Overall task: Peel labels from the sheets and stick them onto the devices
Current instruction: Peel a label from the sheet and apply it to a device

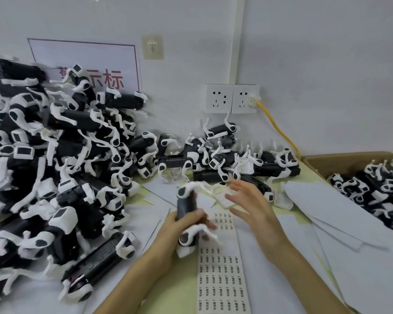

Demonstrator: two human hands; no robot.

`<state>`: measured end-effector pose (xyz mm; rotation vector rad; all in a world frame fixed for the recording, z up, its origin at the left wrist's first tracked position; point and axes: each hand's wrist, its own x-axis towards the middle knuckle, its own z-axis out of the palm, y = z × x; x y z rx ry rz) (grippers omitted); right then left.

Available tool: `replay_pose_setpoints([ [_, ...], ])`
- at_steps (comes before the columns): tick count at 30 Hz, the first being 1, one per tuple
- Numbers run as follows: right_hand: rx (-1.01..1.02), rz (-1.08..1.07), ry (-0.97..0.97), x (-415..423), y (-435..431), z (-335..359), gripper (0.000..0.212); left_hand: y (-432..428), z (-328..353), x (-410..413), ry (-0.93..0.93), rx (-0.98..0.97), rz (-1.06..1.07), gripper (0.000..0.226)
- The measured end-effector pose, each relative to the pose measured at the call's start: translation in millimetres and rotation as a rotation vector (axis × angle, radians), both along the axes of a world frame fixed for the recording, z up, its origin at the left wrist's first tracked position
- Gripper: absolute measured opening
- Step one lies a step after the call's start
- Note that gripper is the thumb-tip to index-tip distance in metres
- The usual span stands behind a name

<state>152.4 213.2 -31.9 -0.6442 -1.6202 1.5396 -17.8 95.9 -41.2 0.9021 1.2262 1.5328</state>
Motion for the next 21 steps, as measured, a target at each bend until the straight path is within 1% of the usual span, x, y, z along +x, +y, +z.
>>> replay_pose_setpoints([
  [1, 0.106, -0.072, -0.161, 0.9, 2.6, -2.1, 0.039, 1.6, 0.0, -2.1, -0.059, 0.004, 0.047, 0.043],
  [2, 0.231, -0.122, -0.355, 2.4, 5.1, -5.3, 0.047, 3.0, -1.2, -4.9, -0.113, 0.010, 0.081, 0.043],
  [4, 0.477, -0.136, -0.710, 4.9, 8.2, -13.7, 0.069, 4.5, -3.0, -9.0, -0.194, 0.010, 0.112, 0.044],
  [5, 0.541, -0.107, -0.829, 5.6, 8.6, -17.9, 0.079, 5.3, -4.0, -9.7, -0.211, 0.001, 0.108, 0.042],
  [7, 0.565, -0.023, -0.934, 5.1, 8.0, -26.1, 0.086, 6.2, -3.1, -8.1, -0.222, -0.030, 0.091, 0.039],
  [9, 0.571, 0.011, -0.932, 3.5, 6.3, -30.7, 0.083, 5.8, -1.8, -6.4, -0.255, -0.030, 0.083, 0.044],
  [11, 0.573, -0.017, -0.894, 1.9, 4.8, -30.1, 0.077, 5.3, -1.7, -6.8, -0.309, -0.027, 0.084, 0.047],
  [15, 0.572, -0.081, -0.788, 0.6, 4.2, -24.6, 0.073, 6.2, -1.7, -6.9, -0.389, -0.009, 0.111, 0.037],
  [17, 0.575, -0.106, -0.692, 0.5, 3.8, -22.5, 0.066, 6.3, -3.1, -7.0, -0.387, -0.005, 0.131, 0.039],
  [19, 0.600, -0.146, -0.558, 0.5, 3.6, -21.1, 0.056, 4.2, -2.4, -7.1, -0.350, 0.003, 0.137, 0.048],
  [21, 0.612, -0.187, -0.457, 0.8, 4.5, -20.3, 0.056, 1.1, 1.2, -6.0, -0.288, 0.007, 0.108, 0.058],
])
